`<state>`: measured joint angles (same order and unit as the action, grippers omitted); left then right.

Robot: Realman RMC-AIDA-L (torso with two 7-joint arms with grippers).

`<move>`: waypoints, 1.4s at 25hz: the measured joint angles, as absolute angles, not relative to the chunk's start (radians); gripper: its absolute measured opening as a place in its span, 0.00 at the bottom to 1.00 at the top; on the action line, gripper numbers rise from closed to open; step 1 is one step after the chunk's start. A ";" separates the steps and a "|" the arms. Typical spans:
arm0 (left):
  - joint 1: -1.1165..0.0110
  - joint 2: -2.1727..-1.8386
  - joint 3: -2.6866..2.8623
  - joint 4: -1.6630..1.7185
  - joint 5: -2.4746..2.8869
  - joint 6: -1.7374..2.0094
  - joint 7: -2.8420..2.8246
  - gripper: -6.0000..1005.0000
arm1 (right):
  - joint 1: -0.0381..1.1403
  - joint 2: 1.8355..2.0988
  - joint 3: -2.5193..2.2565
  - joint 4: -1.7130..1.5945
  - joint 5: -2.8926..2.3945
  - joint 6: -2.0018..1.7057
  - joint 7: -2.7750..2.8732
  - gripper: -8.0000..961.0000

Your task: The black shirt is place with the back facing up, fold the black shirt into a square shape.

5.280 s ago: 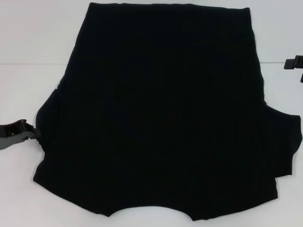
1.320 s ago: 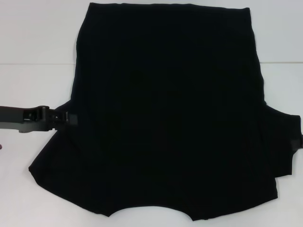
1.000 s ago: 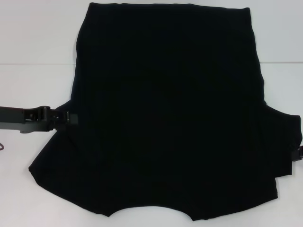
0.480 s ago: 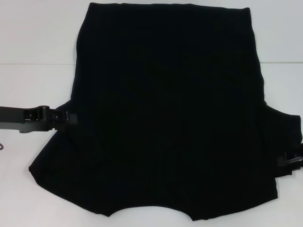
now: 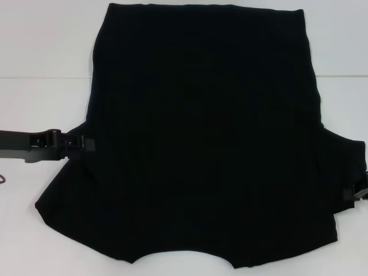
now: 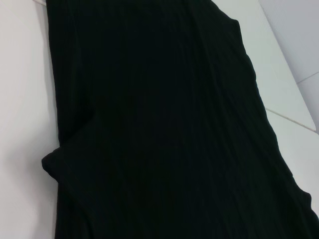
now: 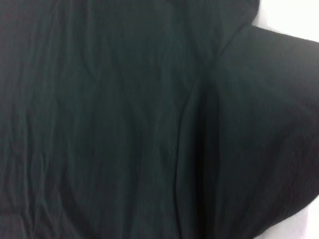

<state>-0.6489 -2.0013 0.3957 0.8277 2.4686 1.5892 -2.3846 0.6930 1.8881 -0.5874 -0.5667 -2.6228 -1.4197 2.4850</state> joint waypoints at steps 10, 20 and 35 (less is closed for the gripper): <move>-0.647 -2.002 0.394 0.827 2.468 1.589 -2.387 0.53 | 0.658 1.882 -0.528 -0.614 -2.620 -1.392 2.481 0.04; -0.644 -2.003 0.388 0.827 2.468 1.591 -2.387 0.53 | 0.634 1.863 -0.414 -0.662 -2.510 -1.353 2.451 0.02; -0.652 -1.999 0.386 0.827 2.466 1.590 -2.391 0.53 | 0.735 1.905 -0.684 -0.662 -2.427 -1.415 2.188 0.02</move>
